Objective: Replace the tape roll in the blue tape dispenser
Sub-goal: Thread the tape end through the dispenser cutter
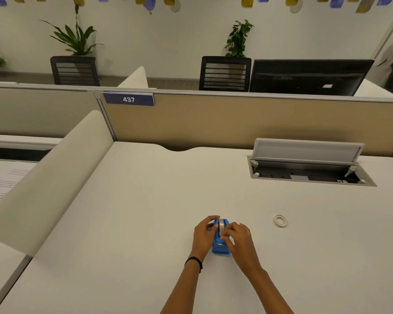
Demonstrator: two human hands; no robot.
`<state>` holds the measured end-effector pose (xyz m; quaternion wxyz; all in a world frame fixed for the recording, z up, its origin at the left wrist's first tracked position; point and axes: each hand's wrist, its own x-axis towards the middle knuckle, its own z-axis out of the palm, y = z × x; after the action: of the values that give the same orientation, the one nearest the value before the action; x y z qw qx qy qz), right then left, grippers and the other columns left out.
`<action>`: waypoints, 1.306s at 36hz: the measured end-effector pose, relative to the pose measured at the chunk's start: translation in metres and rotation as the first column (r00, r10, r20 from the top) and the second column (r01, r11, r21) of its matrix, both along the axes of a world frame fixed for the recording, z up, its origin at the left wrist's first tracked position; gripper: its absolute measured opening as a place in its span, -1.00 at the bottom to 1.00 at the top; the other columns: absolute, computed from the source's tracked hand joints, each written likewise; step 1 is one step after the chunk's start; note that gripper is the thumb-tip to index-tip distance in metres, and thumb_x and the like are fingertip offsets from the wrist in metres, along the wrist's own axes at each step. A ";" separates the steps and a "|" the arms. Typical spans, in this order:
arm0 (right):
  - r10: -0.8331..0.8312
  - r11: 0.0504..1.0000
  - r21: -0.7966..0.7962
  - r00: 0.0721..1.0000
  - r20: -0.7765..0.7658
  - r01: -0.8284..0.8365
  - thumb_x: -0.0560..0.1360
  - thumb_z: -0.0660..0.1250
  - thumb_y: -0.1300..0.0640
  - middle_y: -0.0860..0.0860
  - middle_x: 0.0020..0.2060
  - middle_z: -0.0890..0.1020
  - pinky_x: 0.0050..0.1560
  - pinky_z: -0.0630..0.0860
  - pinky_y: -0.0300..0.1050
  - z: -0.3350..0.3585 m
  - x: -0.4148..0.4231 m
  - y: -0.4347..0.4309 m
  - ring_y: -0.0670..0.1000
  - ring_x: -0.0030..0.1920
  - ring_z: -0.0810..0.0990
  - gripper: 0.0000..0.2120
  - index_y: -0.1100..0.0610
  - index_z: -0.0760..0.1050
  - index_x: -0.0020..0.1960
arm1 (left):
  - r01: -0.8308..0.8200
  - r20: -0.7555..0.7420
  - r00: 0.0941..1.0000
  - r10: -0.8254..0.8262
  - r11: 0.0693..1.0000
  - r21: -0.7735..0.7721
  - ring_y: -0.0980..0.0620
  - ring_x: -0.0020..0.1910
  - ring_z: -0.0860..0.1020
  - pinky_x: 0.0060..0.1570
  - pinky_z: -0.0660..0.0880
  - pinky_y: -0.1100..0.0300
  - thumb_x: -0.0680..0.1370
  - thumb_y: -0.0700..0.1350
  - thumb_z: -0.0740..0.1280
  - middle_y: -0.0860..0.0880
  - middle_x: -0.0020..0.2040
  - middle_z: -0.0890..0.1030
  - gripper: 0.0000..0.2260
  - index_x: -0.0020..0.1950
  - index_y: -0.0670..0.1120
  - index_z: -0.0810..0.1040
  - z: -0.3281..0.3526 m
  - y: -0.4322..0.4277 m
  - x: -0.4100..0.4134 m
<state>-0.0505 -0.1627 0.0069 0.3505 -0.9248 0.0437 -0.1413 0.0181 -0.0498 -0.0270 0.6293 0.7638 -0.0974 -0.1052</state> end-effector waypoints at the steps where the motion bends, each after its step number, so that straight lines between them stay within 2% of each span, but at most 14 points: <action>1: -0.006 1.000 0.012 1.000 -0.010 0.006 0.45 0.23 -0.11 0.10 -0.23 0.64 0.11 0.45 0.07 -0.001 -0.001 0.001 -0.13 -0.16 0.49 -0.64 0.18 0.58 -0.21 | 0.001 0.005 1.000 -0.001 1.000 0.002 0.07 -0.03 0.58 -0.03 0.47 0.50 0.54 -0.22 0.27 0.02 0.08 0.59 -0.81 0.10 0.00 0.51 0.000 0.000 0.000; 4: 0.004 1.000 0.000 0.999 -0.052 -0.004 0.43 0.33 0.09 0.10 -0.18 0.64 0.20 0.40 0.12 -0.008 -0.004 0.003 -0.06 -0.11 0.53 -0.84 0.19 0.57 -0.19 | -0.003 0.007 1.000 0.003 1.000 0.003 0.06 -0.02 0.59 -0.03 0.47 0.50 0.54 -0.22 0.27 0.01 0.08 0.60 -0.81 0.11 -0.01 0.52 -0.001 0.000 0.000; 6: -0.029 1.000 0.010 0.999 -0.037 0.029 0.47 0.24 -0.10 0.08 -0.19 0.64 0.15 0.43 0.06 -0.009 -0.006 0.004 -0.01 -0.12 0.54 -0.67 0.17 0.56 -0.19 | -0.004 0.000 1.000 0.004 1.000 -0.003 0.04 0.00 0.59 -0.03 0.48 0.50 0.54 -0.23 0.27 0.01 0.08 0.60 -0.81 0.10 -0.01 0.52 -0.001 0.000 0.000; 9: -0.092 0.991 0.102 0.996 0.008 0.091 0.41 0.00 -0.38 0.03 -0.22 0.61 0.02 0.38 -0.21 -0.007 -0.009 0.004 -0.10 -0.18 0.49 -0.38 0.13 0.53 -0.19 | -0.005 -0.009 1.000 0.005 1.000 -0.008 0.04 0.01 0.58 -0.04 0.48 0.50 0.54 -0.23 0.27 0.03 0.08 0.59 -0.80 0.10 -0.01 0.52 0.001 -0.001 -0.001; 15: -0.129 0.974 0.181 0.989 -0.069 0.139 0.37 -0.02 -0.43 0.00 -0.11 0.62 0.04 0.31 -0.36 -0.012 -0.010 -0.005 -0.06 -0.08 0.53 -0.33 0.11 0.54 -0.05 | -0.010 -0.017 1.000 0.010 1.000 -0.009 0.24 -0.06 0.59 -0.05 0.48 0.49 0.54 -0.20 0.27 0.03 0.07 0.58 -0.82 0.12 -0.04 0.51 -0.001 -0.001 -0.001; 18: -0.100 0.979 0.166 0.988 -0.115 0.119 0.39 0.18 -0.29 0.04 -0.08 0.62 0.00 0.29 -0.44 -0.006 -0.009 -0.006 0.02 -0.03 0.55 -0.51 0.11 0.54 -0.03 | -0.012 -0.016 1.000 0.012 1.000 -0.022 0.12 -0.03 0.59 -0.05 0.49 0.48 0.54 -0.20 0.26 0.01 0.08 0.59 -0.82 0.11 -0.03 0.51 -0.001 -0.001 -0.001; 26: -0.025 0.999 0.042 0.999 -0.029 0.026 0.35 -0.03 -0.45 0.11 -0.09 0.64 0.11 0.39 -0.03 -0.005 -0.003 0.000 -0.04 -0.04 0.50 -0.26 0.16 0.56 -0.04 | -0.010 -0.011 1.000 0.010 0.999 -0.034 0.04 0.00 0.59 -0.02 0.50 0.46 0.54 -0.23 0.27 0.04 0.07 0.58 -0.81 0.11 -0.03 0.52 0.000 -0.001 -0.002; 31: 0.023 0.996 -0.080 0.999 -0.037 -0.026 0.45 0.02 -0.31 0.09 -0.12 0.64 0.19 0.33 -0.01 -0.002 0.001 -0.001 0.02 -0.05 0.57 -0.43 0.13 0.57 -0.09 | -0.011 -0.018 1.000 0.010 0.999 -0.035 0.03 0.01 0.59 -0.02 0.50 0.45 0.54 -0.22 0.27 0.02 0.08 0.59 -0.81 0.12 -0.04 0.52 0.000 -0.001 -0.002; 34: 0.046 0.989 -0.136 0.997 -0.063 -0.054 0.42 0.36 0.05 0.10 -0.14 0.65 0.18 0.43 0.12 -0.004 0.005 -0.002 0.07 -0.11 0.61 -0.84 0.14 0.57 -0.13 | -0.011 -0.017 1.000 0.010 0.999 -0.034 0.05 -0.01 0.58 -0.02 0.50 0.47 0.54 -0.22 0.27 0.03 0.08 0.58 -0.81 0.12 -0.03 0.51 0.002 0.000 -0.003; 36: 0.049 0.984 -0.172 0.998 -0.043 -0.056 0.36 0.43 0.15 0.10 -0.19 0.66 0.10 0.52 0.17 -0.007 0.007 -0.003 0.07 -0.18 0.63 -0.91 0.15 0.57 -0.17 | -0.010 -0.017 1.000 0.009 0.999 -0.036 0.07 -0.02 0.59 -0.02 0.49 0.48 0.54 -0.22 0.27 0.03 0.08 0.58 -0.81 0.12 -0.04 0.51 0.002 0.000 -0.003; 37: 0.044 0.981 -0.190 0.999 -0.026 -0.048 0.41 0.38 0.09 0.09 -0.21 0.66 0.07 0.54 0.15 -0.009 0.008 -0.004 0.06 -0.21 0.64 -0.89 0.14 0.58 -0.18 | -0.008 -0.018 1.000 0.008 0.999 -0.036 0.08 -0.03 0.59 -0.03 0.49 0.48 0.54 -0.21 0.27 0.03 0.08 0.58 -0.81 0.12 -0.04 0.51 0.003 0.000 -0.003; 40: 0.037 0.980 -0.199 0.999 0.022 -0.032 0.53 -0.06 -0.22 0.06 -0.23 0.68 0.04 0.47 -0.01 -0.006 0.007 -0.002 0.06 -0.24 0.65 -0.43 0.13 0.58 -0.19 | -0.008 -0.012 1.000 0.007 0.999 -0.032 0.09 -0.03 0.59 -0.03 0.49 0.48 0.54 -0.21 0.27 0.02 0.09 0.58 -0.81 0.13 -0.05 0.52 0.002 0.000 -0.003; 42: 0.035 0.977 -0.212 0.999 0.032 -0.028 0.51 -0.16 -0.26 0.06 -0.22 0.68 0.02 0.51 0.00 -0.006 0.007 -0.001 0.05 -0.23 0.65 -0.35 0.12 0.57 -0.18 | -0.011 -0.008 1.000 0.011 1.000 -0.026 0.07 -0.04 0.58 -0.04 0.49 0.49 0.54 -0.21 0.27 0.02 0.08 0.58 -0.81 0.13 -0.04 0.51 0.002 0.000 -0.002; 47: 0.039 0.969 -0.245 0.998 0.042 -0.027 0.51 0.19 -0.04 0.04 -0.24 0.67 0.01 0.58 0.13 -0.004 0.002 -0.002 -0.02 -0.21 0.62 -0.71 0.11 0.56 -0.19 | -0.013 -0.013 1.000 0.012 0.999 -0.031 0.03 0.02 0.58 -0.02 0.49 0.47 0.54 -0.20 0.26 0.03 0.09 0.58 -0.81 0.12 -0.02 0.51 0.002 0.000 -0.003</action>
<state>-0.0490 -0.1643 0.0024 0.2373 -0.9580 0.0026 -0.1612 0.0154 -0.0502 -0.0247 0.6425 0.7537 -0.0901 -0.1047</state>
